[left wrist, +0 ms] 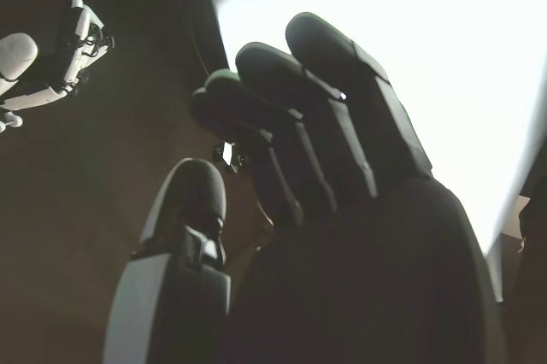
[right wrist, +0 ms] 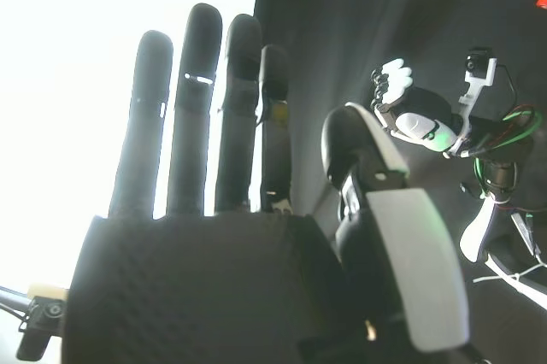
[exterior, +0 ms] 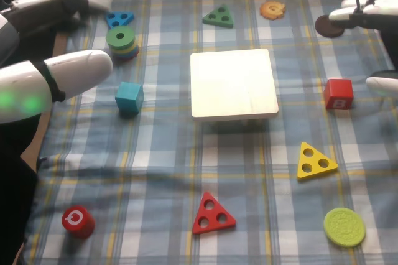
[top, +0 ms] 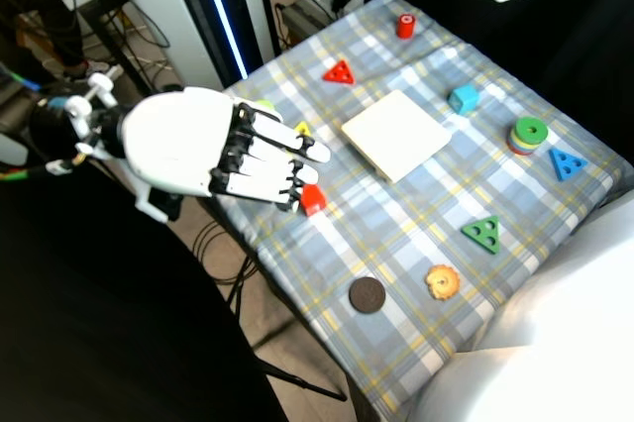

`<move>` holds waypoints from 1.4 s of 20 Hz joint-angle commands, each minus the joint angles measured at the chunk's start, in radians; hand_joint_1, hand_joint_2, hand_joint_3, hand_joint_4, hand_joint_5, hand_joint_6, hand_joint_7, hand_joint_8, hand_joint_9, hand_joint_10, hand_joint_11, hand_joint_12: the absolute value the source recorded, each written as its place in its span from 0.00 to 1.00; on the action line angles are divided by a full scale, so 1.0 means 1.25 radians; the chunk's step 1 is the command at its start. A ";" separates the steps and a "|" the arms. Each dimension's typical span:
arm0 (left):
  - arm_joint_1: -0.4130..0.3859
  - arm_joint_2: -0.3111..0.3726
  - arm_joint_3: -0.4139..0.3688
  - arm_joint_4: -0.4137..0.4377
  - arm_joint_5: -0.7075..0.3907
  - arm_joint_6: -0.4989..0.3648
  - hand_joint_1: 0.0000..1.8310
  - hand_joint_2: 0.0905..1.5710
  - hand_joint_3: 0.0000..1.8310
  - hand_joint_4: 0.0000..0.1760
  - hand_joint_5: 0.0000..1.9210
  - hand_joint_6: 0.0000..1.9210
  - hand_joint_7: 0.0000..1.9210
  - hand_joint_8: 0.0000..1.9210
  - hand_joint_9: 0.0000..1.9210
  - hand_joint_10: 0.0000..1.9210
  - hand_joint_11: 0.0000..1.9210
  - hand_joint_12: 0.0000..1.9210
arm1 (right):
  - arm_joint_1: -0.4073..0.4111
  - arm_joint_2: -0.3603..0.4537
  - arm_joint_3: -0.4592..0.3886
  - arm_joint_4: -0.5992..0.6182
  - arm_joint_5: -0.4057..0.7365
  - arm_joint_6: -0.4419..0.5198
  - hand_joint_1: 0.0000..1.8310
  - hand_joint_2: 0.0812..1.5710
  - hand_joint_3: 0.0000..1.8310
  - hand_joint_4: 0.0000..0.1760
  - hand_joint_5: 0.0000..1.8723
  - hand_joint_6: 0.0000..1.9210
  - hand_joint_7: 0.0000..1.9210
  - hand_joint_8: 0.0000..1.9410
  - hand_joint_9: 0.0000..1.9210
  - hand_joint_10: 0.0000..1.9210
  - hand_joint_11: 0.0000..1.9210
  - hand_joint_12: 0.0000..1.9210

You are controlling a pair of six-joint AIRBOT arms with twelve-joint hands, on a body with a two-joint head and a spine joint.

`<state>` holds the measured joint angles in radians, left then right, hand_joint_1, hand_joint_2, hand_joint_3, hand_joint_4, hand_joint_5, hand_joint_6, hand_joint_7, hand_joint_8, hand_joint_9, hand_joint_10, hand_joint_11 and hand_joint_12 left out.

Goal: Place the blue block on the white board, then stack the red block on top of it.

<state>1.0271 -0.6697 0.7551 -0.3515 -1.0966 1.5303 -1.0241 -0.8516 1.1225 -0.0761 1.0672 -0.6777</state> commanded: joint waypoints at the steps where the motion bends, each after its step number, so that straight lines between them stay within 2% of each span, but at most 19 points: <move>1: -0.009 0.003 0.001 0.009 -0.097 -0.005 0.18 0.65 0.01 1.00 0.18 0.01 0.15 0.00 0.10 0.01 0.01 0.20 | 0.015 0.003 0.004 0.021 0.091 0.005 0.36 0.73 0.00 0.12 0.20 0.00 0.20 0.00 0.19 0.01 0.09 0.22; 2: -0.010 0.003 0.002 0.011 -0.090 -0.004 0.18 0.65 0.01 1.00 0.19 0.01 0.15 0.00 0.11 0.01 0.01 0.20 | 0.016 0.002 0.004 0.020 0.089 0.007 0.32 0.75 0.01 0.02 0.20 0.00 0.19 0.00 0.19 0.00 0.10 0.22; 3: -0.012 0.003 0.005 0.009 -0.082 0.005 0.18 0.65 0.01 1.00 0.19 0.00 0.15 0.00 0.11 0.01 0.01 0.20 | 0.016 0.001 0.005 0.017 0.088 0.010 0.32 0.76 0.01 0.11 0.20 0.00 0.19 0.00 0.18 0.00 0.09 0.21; 4: -0.016 0.003 0.005 0.005 -0.074 0.022 0.18 0.65 0.01 1.00 0.19 0.00 0.15 0.00 0.11 0.01 0.01 0.20 | 0.017 0.000 0.006 0.016 0.088 0.011 0.32 0.76 0.01 0.11 0.20 0.00 0.19 0.00 0.18 0.00 0.09 0.21; 5: -0.029 0.000 0.004 -0.009 -0.050 0.077 0.21 0.65 0.00 1.00 0.19 0.00 0.15 0.00 0.11 0.00 0.01 0.19 | 0.019 0.000 0.006 0.011 0.089 0.014 0.33 0.77 0.01 0.14 0.20 0.00 0.18 0.00 0.18 0.00 0.08 0.21; 6: -0.049 -0.007 0.005 -0.029 -0.012 0.153 0.29 0.62 0.00 1.00 0.19 0.00 0.16 0.00 0.12 0.01 0.02 0.19 | 0.026 0.000 0.006 0.000 0.090 0.022 0.30 0.79 0.01 0.24 0.19 0.00 0.18 0.00 0.17 0.00 0.07 0.22; 7: -0.067 -0.015 0.007 -0.046 0.020 0.220 0.29 0.62 0.00 1.00 0.19 0.00 0.16 0.00 0.12 0.01 0.02 0.19 | 0.030 0.001 0.005 -0.010 0.096 0.028 0.30 0.79 0.01 0.24 0.19 0.00 0.18 0.00 0.17 0.00 0.07 0.22; 8: -0.083 -0.026 0.009 -0.064 0.046 0.283 0.36 0.59 0.00 0.99 0.23 0.01 0.19 0.01 0.15 0.01 0.04 0.20 | 0.031 0.001 0.004 -0.015 0.104 0.031 0.31 0.80 0.01 0.13 0.19 0.00 0.18 0.00 0.18 0.00 0.08 0.22; 10: -0.110 -0.051 0.021 -0.098 0.096 0.394 0.38 0.56 0.00 0.98 0.25 0.00 0.21 0.00 0.16 0.00 0.04 0.19 | 0.033 0.001 0.001 -0.022 0.112 0.032 0.29 0.80 0.00 0.18 0.18 0.00 0.18 0.00 0.18 0.00 0.08 0.22; 14: -0.161 -0.096 0.061 -0.151 0.180 0.527 0.38 0.57 0.00 1.00 0.25 0.00 0.20 0.00 0.16 0.00 0.05 0.16 | 0.034 0.001 0.003 -0.029 0.112 0.042 0.30 0.80 0.00 0.19 0.19 0.00 0.19 0.00 0.18 0.00 0.09 0.22; 15: -0.171 -0.108 0.070 -0.167 0.195 0.569 0.38 0.58 0.00 1.00 0.25 0.00 0.20 0.00 0.16 0.00 0.06 0.16 | 0.034 0.001 0.004 -0.032 0.112 0.043 0.29 0.81 0.00 0.08 0.19 0.00 0.20 0.00 0.19 0.00 0.12 0.16; 17: -0.188 -0.130 0.089 -0.196 0.221 0.641 0.39 0.58 0.00 1.00 0.25 0.00 0.20 0.00 0.17 0.00 0.07 0.16 | 0.034 0.001 0.006 -0.039 0.111 0.046 0.29 0.81 0.00 0.11 0.20 0.00 0.20 0.00 0.19 0.00 0.12 0.15; 18: -0.194 -0.139 0.100 -0.208 0.234 0.657 0.42 0.58 0.00 1.00 0.27 0.01 0.22 0.01 0.18 0.01 0.07 0.16 | 0.034 0.001 0.006 -0.040 0.111 0.046 0.30 0.82 0.00 0.06 0.20 0.00 0.20 0.00 0.18 0.00 0.12 0.14; 20: -0.207 -0.155 0.121 -0.234 0.260 0.695 0.43 0.58 0.00 1.00 0.27 0.01 0.22 0.01 0.18 0.01 0.07 0.16 | 0.036 0.001 0.007 -0.043 0.110 0.046 0.30 0.82 0.00 0.08 0.20 0.00 0.20 0.00 0.19 0.00 0.12 0.14; 21: -0.212 -0.163 0.131 -0.247 0.276 0.714 0.46 0.58 0.00 0.93 0.30 0.01 0.24 0.00 0.19 0.00 0.08 0.16 | 0.036 0.001 0.007 -0.045 0.108 0.046 0.29 0.82 0.00 0.11 0.19 0.00 0.20 0.00 0.18 0.00 0.12 0.13; 22: -0.217 -0.169 0.142 -0.257 0.289 0.727 0.46 0.58 0.00 0.93 0.30 0.01 0.24 0.00 0.19 0.00 0.08 0.16 | 0.037 0.001 0.008 -0.048 0.106 0.047 0.29 0.82 0.00 0.11 0.19 0.00 0.20 0.00 0.18 0.00 0.12 0.13; 23: -0.221 -0.175 0.151 -0.266 0.300 0.730 0.47 0.58 0.00 0.95 0.33 0.00 0.25 0.00 0.20 0.00 0.08 0.14 | 0.037 0.001 0.008 -0.050 0.103 0.047 0.29 0.82 0.00 0.03 0.20 0.00 0.20 0.00 0.19 0.00 0.13 0.13; 25: -0.226 -0.184 0.167 -0.280 0.313 0.731 0.47 0.59 0.00 0.98 0.34 0.00 0.26 0.00 0.20 0.00 0.08 0.13 | 0.038 0.000 0.011 -0.057 0.096 0.052 0.29 0.83 0.00 0.00 0.20 0.00 0.21 0.00 0.19 0.00 0.14 0.13; 28: -0.232 -0.194 0.182 -0.293 0.332 0.739 0.49 0.59 0.00 0.96 0.38 0.01 0.30 0.01 0.23 0.00 0.07 0.12 | 0.042 0.000 0.012 -0.061 0.094 0.052 0.28 0.83 0.00 0.09 0.19 0.00 0.20 0.00 0.19 0.00 0.14 0.12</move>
<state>0.7498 -0.9100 0.9783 -0.7448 -0.5926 2.4504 -0.9882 -0.8516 1.1343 -0.1822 1.0714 -0.6209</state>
